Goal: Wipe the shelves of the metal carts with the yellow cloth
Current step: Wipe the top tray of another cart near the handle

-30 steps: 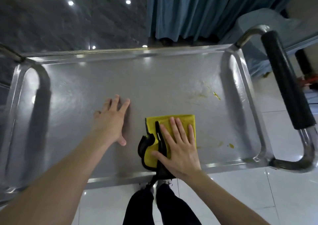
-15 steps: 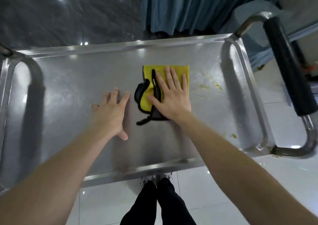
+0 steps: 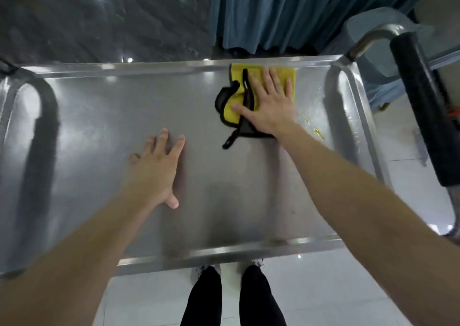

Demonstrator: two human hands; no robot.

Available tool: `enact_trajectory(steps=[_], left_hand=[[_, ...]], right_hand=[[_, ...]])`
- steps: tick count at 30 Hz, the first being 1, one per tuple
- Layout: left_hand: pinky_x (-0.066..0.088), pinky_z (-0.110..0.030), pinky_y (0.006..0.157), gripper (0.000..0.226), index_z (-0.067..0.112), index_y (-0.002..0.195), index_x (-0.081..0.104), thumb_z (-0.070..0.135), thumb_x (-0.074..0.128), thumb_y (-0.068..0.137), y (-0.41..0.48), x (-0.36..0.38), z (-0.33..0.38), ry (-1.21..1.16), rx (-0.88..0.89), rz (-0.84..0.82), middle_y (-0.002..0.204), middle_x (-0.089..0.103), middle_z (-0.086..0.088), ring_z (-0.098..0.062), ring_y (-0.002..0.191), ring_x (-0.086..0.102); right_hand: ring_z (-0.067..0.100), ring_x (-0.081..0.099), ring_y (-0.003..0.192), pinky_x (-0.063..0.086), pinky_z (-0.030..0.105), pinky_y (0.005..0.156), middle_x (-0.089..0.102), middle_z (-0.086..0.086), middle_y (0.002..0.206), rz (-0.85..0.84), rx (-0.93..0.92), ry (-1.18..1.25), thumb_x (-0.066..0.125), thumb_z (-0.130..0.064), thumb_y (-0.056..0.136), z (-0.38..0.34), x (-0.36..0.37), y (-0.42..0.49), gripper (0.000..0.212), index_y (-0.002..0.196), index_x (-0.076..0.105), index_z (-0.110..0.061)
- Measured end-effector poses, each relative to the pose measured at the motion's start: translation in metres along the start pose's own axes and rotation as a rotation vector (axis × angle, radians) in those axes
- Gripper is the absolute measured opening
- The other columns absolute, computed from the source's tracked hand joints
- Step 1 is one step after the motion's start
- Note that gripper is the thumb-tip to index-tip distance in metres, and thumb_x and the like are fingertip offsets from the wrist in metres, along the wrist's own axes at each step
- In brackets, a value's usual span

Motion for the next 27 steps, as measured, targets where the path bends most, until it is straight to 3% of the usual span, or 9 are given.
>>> enact_trajectory(steps=[4,7,10,14,17,21,25,27], left_hand=[[0.047,-0.061,0.113,0.172,0.034,0.166,-0.008,0.058,0.106,0.039,0.003,-0.002,-0.001,-0.001,-0.024,-0.011,0.173,-0.008,-0.006,-0.036,0.163,0.007],[0.049,-0.062,0.111,0.174,0.035,0.167,-0.002,0.056,0.107,0.033,0.001,-0.007,-0.001,-0.017,-0.045,-0.053,0.173,-0.003,-0.005,-0.035,0.163,0.010],[0.048,-0.064,0.110,0.173,0.031,0.169,-0.001,0.049,0.109,0.037,-0.007,-0.015,0.006,0.031,-0.103,-0.110,0.174,0.000,-0.008,-0.036,0.162,0.013],[0.040,-0.070,0.116,0.155,0.020,0.170,0.004,0.031,0.107,0.054,-0.019,-0.047,0.060,0.032,-0.184,-0.082,0.172,0.013,-0.020,-0.048,0.158,0.021],[0.035,-0.064,0.120,0.160,0.031,0.171,0.000,0.033,0.108,0.053,-0.012,-0.049,0.108,-0.072,-0.081,-0.083,0.178,-0.002,-0.012,-0.042,0.163,0.011],[0.042,-0.066,0.116,0.164,0.036,0.171,-0.001,0.041,0.109,0.049,-0.001,-0.032,0.109,-0.137,-0.079,-0.077,0.179,-0.013,-0.002,-0.035,0.166,0.002],[0.042,-0.062,0.116,0.162,0.038,0.169,-0.001,0.048,0.107,0.050,0.007,-0.031,0.105,-0.100,-0.079,-0.038,0.178,-0.010,-0.002,-0.033,0.165,0.005],[0.043,-0.060,0.115,0.163,0.038,0.168,-0.003,0.051,0.106,0.049,0.011,-0.032,0.106,-0.080,-0.078,-0.020,0.178,-0.009,-0.002,-0.033,0.165,0.006]], right_hand=[[0.019,-0.008,0.165,-0.006,0.059,0.131,-0.004,0.001,0.180,0.016,-0.022,-0.023,0.015,-0.098,0.088,-0.001,0.001,0.016,0.104,0.171,0.010,-0.036],[0.023,0.001,0.166,0.003,0.061,0.130,0.006,0.006,0.180,0.076,-0.106,0.015,0.030,-0.090,0.092,-0.011,0.012,-0.078,0.099,0.171,0.018,-0.031],[0.023,-0.006,0.166,0.006,0.063,0.130,-0.002,0.005,0.180,0.029,-0.221,0.009,0.036,-0.089,0.094,-0.012,0.030,-0.205,0.100,0.172,0.012,-0.032],[0.021,-0.012,0.165,0.005,0.063,0.130,-0.010,0.002,0.180,-0.045,-0.138,0.003,0.034,-0.093,0.091,0.009,0.047,-0.268,0.104,0.172,0.004,-0.034],[0.021,-0.013,0.165,0.005,0.063,0.131,-0.011,0.001,0.179,-0.035,-0.136,0.023,0.030,-0.094,0.091,0.010,0.047,-0.265,0.103,0.171,0.003,-0.036],[0.022,-0.010,0.166,0.004,0.063,0.131,-0.004,0.003,0.180,0.054,-0.109,0.033,0.032,-0.092,0.092,0.020,0.035,-0.224,0.101,0.172,0.010,-0.034],[0.024,0.002,0.166,0.001,0.061,0.130,0.008,0.006,0.180,0.113,-0.065,0.042,0.029,-0.092,0.090,0.027,0.010,-0.076,0.099,0.170,0.022,-0.034],[0.023,0.001,0.166,0.000,0.061,0.130,0.006,0.005,0.180,0.087,-0.054,0.029,0.023,-0.094,0.089,0.030,-0.003,-0.001,0.101,0.171,0.020,-0.034]])
Point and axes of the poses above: each hand's wrist, its own y-axis towards the middle knuckle, its own x-axis out of the palm, z = x × y, the point moved 10 cm from there along y, towards the middle knuckle
